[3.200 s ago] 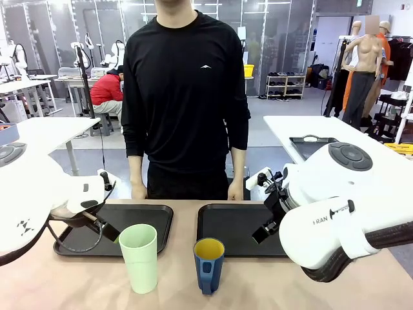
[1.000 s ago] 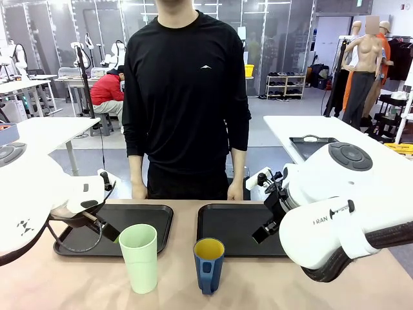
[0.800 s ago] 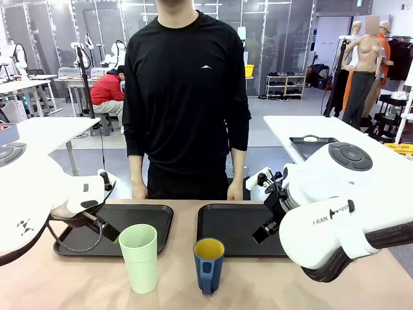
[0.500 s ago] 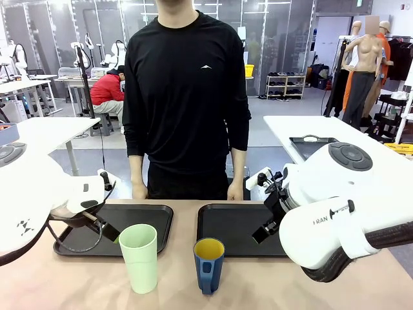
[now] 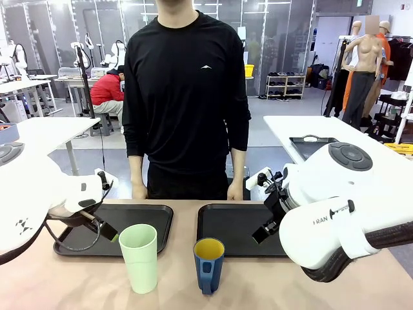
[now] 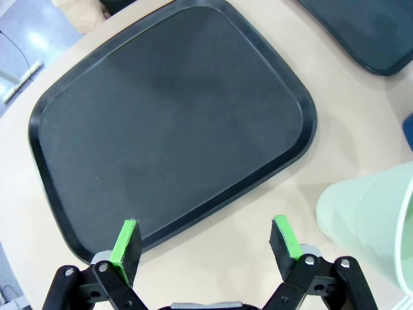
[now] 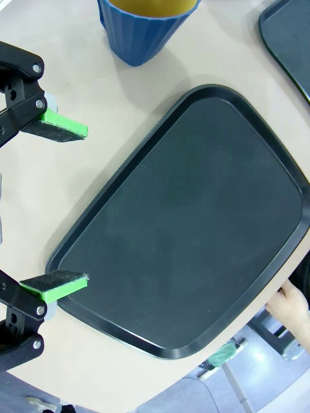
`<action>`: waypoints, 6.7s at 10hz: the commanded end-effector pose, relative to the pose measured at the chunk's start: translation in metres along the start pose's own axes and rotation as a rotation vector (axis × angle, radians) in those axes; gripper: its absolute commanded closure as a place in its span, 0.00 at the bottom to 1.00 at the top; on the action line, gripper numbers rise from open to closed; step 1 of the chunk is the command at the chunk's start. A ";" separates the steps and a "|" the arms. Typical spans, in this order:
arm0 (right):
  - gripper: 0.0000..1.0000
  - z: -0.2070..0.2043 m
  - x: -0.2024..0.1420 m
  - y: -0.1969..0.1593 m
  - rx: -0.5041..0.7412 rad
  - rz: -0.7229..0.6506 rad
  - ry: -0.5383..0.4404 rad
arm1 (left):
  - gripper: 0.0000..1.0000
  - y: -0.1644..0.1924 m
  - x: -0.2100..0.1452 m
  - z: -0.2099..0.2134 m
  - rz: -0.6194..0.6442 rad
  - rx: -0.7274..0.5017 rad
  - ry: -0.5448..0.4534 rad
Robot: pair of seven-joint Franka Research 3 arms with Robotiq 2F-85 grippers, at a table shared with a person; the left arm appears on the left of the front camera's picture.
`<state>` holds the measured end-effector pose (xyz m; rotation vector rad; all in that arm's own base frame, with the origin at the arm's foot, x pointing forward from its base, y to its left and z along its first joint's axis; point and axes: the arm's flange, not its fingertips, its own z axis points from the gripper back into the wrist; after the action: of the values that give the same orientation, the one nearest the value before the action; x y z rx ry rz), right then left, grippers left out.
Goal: Sort and store the cups by type.
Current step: Pick up the Reusable plastic cup.
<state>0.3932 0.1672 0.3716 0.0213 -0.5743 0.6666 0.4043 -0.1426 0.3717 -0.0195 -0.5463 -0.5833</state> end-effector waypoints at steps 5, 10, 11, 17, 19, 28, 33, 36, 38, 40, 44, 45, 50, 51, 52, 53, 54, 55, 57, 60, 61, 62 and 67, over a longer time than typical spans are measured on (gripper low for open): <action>0.00 0.038 0.019 0.011 -0.079 0.019 -0.013 | 0.00 0.003 0.005 0.024 0.015 0.013 -0.044; 0.00 0.139 0.038 0.036 -0.334 -0.082 -0.035 | 0.00 0.012 0.013 0.100 -0.010 0.092 -0.202; 0.00 0.143 0.035 0.039 -0.336 -0.067 -0.041 | 0.00 0.010 0.012 0.106 -0.026 0.091 -0.216; 0.00 0.151 0.021 0.023 -0.304 0.027 -0.062 | 0.00 0.019 0.007 0.109 -0.177 0.093 -0.169; 0.00 0.147 0.014 -0.003 -0.232 0.053 -0.015 | 0.00 0.042 0.003 0.100 -0.157 0.113 -0.125; 0.00 0.106 -0.003 -0.078 -0.130 -0.176 0.078 | 0.00 0.121 -0.019 0.069 0.104 0.113 -0.036; 0.00 0.050 -0.030 -0.130 -0.078 -0.389 0.121 | 0.00 0.168 -0.047 0.024 0.311 0.080 0.043; 0.00 0.028 -0.045 -0.149 -0.058 -0.477 0.151 | 0.00 0.177 -0.054 0.012 0.358 0.082 0.056; 0.00 0.026 -0.048 -0.150 -0.063 -0.501 0.150 | 0.00 0.178 -0.056 0.010 0.366 0.078 0.055; 0.00 0.026 -0.049 -0.145 -0.069 -0.502 0.172 | 0.00 0.172 -0.058 0.013 0.365 0.086 0.064; 0.00 0.026 -0.049 -0.145 -0.069 -0.502 0.172 | 0.00 0.172 -0.058 0.013 0.365 0.086 0.064; 0.00 0.026 -0.049 -0.145 -0.069 -0.502 0.172 | 0.00 0.172 -0.058 0.013 0.365 0.086 0.064; 0.00 0.026 -0.049 -0.145 -0.069 -0.502 0.172 | 0.00 0.172 -0.058 0.013 0.365 0.086 0.064; 0.00 0.026 -0.049 -0.145 -0.069 -0.502 0.172 | 0.00 0.172 -0.058 0.013 0.365 0.086 0.064; 0.00 0.026 -0.049 -0.145 -0.069 -0.502 0.172 | 0.00 0.172 -0.058 0.013 0.365 0.086 0.064; 0.00 0.026 -0.049 -0.145 -0.069 -0.502 0.172 | 0.00 0.172 -0.058 0.013 0.365 0.086 0.064; 0.00 0.026 -0.049 -0.145 -0.069 -0.502 0.172 | 0.00 0.172 -0.058 0.013 0.365 0.086 0.064; 0.00 0.026 -0.049 -0.145 -0.069 -0.502 0.172 | 0.00 0.172 -0.058 0.013 0.365 0.086 0.064; 0.00 0.026 -0.049 -0.145 -0.069 -0.502 0.172 | 0.00 0.172 -0.058 0.013 0.365 0.086 0.064; 0.00 0.026 -0.049 -0.145 -0.069 -0.502 0.172 | 0.00 0.172 -0.058 0.013 0.365 0.086 0.064; 0.00 0.026 -0.049 -0.145 -0.069 -0.502 0.172 | 0.00 0.172 -0.058 0.013 0.365 0.086 0.064; 0.00 0.026 -0.049 -0.145 -0.069 -0.502 0.172 | 0.00 0.172 -0.058 0.013 0.365 0.086 0.064; 0.00 0.026 -0.049 -0.145 -0.069 -0.502 0.172 | 0.00 0.171 -0.064 0.022 0.245 0.099 0.096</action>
<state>0.4346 0.0203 0.3926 0.0380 -0.4036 0.1606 0.4488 0.0314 0.3781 0.0015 -0.4872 -0.2435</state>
